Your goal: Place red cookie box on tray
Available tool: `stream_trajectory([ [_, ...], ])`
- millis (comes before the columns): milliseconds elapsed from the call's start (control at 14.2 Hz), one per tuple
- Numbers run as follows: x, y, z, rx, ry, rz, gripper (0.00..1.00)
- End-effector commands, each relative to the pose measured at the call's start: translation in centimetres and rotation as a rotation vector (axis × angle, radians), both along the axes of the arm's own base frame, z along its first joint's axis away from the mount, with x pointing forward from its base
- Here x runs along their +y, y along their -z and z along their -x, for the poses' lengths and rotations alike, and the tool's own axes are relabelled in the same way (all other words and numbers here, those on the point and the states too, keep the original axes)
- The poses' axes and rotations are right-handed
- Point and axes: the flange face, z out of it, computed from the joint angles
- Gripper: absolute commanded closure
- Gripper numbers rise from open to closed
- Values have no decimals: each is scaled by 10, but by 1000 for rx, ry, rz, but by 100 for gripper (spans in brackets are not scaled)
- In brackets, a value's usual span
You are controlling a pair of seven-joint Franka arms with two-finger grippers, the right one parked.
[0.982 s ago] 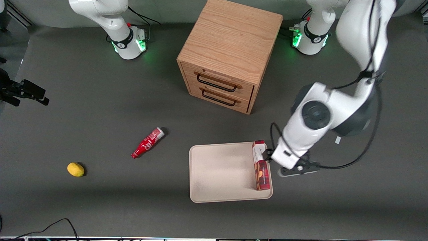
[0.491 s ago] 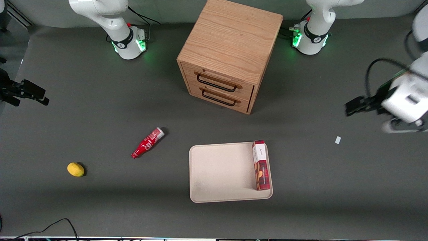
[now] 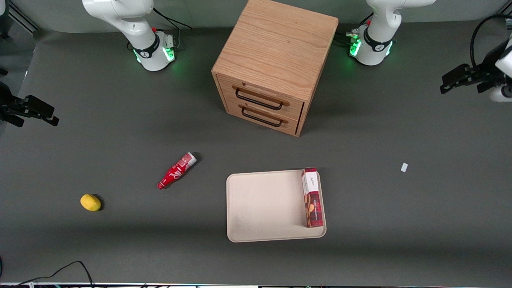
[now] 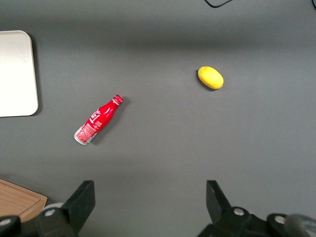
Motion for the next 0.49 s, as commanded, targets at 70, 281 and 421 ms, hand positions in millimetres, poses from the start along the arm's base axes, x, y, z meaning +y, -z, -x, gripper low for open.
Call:
stream_trajectory([
  [70, 8, -2, 7, -19, -1, 17, 0],
  [281, 11, -6, 0, 4, 4, 14, 0],
  [421, 11, -7, 0, 13, 9, 11, 0],
])
